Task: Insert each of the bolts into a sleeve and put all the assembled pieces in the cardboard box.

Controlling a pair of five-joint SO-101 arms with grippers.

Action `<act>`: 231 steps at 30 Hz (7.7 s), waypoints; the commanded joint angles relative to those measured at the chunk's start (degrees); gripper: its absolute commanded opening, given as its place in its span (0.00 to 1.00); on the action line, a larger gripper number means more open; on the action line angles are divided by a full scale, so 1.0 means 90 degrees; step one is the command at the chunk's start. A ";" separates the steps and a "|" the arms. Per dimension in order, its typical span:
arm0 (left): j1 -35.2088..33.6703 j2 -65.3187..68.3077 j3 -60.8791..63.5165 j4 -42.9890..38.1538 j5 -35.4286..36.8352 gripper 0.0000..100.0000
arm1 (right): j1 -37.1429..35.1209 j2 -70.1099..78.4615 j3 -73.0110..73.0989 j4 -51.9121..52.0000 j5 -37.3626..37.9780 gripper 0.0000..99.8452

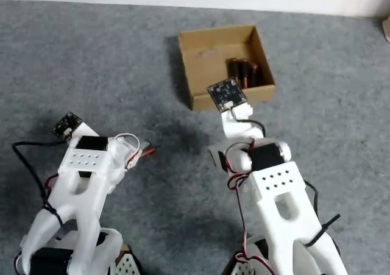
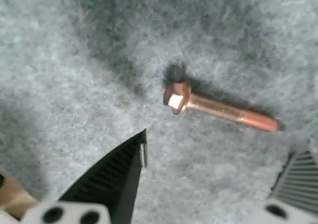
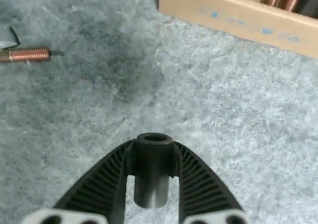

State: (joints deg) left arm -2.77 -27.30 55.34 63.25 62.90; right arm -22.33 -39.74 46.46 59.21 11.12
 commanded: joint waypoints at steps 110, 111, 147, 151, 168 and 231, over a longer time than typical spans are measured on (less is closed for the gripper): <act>0.0444 0.4762 -0.4811 0.1778 -0.8166 0.19 | -0.0259 -0.0151 0.0347 -0.0786 0.0127 0.01; 0.0454 0.4762 -0.4713 0.1612 -0.8234 0.19 | -0.0259 -0.0151 0.0347 -0.0786 0.0127 0.01; 0.0054 0.3267 -0.3326 -0.0010 -0.9670 0.22 | -0.0269 -0.0151 0.0347 -0.0786 0.0127 0.01; -0.0103 0.3267 -0.3111 -0.0352 -0.9915 0.22 | -0.0269 -0.0151 0.0347 -0.0786 0.0127 0.01; -0.0112 0.3267 -0.1988 -0.0361 -0.9895 0.01 | -0.0269 -0.0151 0.0347 -0.0786 0.0127 0.01; 0.0357 0.3189 -0.5016 0.4132 -1.2933 0.09 | -0.0259 -0.0161 0.0747 -0.1294 0.0391 0.01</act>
State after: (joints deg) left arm -2.68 2.68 13.93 99.47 -64.22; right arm -24.18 -39.74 53.58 48.84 14.02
